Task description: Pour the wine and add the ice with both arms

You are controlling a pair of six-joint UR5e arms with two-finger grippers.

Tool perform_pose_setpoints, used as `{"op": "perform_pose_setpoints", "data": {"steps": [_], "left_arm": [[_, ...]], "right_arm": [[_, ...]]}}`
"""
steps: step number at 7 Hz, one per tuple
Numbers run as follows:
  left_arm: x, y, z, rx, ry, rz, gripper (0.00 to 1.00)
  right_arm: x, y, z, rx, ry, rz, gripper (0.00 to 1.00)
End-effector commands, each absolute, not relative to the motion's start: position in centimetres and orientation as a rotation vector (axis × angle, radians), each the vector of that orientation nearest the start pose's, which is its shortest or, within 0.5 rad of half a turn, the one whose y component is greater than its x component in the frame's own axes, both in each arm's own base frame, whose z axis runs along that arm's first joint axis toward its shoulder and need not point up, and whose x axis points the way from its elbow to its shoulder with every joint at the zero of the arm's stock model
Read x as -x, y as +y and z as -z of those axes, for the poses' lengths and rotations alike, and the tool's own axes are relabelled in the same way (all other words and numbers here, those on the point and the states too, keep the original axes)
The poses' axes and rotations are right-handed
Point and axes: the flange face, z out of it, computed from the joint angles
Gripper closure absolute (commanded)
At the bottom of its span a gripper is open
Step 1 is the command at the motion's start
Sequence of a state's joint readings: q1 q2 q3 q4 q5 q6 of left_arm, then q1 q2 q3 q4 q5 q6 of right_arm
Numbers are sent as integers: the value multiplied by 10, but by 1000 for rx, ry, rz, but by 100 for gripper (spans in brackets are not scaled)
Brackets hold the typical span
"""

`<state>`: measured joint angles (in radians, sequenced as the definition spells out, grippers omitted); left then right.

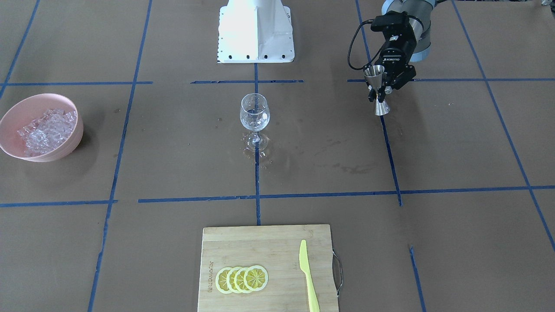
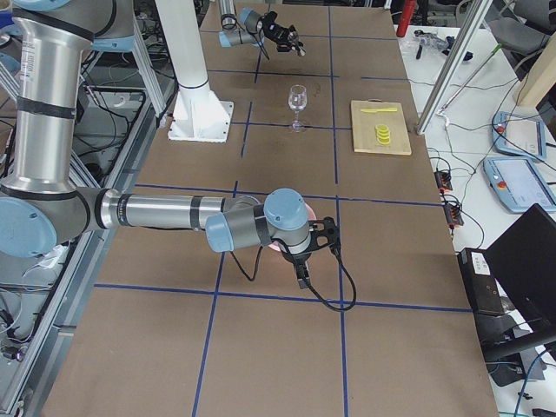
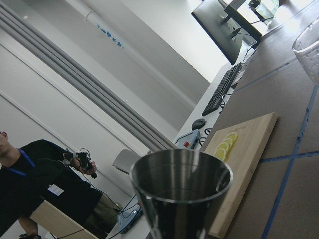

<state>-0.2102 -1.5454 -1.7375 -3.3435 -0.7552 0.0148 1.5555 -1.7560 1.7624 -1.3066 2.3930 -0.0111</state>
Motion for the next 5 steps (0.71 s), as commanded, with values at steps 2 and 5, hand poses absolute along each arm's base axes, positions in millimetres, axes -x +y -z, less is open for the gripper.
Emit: {"op": "perform_pose_setpoints", "data": {"steps": [2,5], "left_arm": [[-358,-284,-431,-1565,828,-99,100],[-350,-282,-476,-1419,941,17,100]], "right_arm": [[-54,-429,-616,-256,-818,138,0],[-54,-429,-616,-256,-816,138,0]]}}
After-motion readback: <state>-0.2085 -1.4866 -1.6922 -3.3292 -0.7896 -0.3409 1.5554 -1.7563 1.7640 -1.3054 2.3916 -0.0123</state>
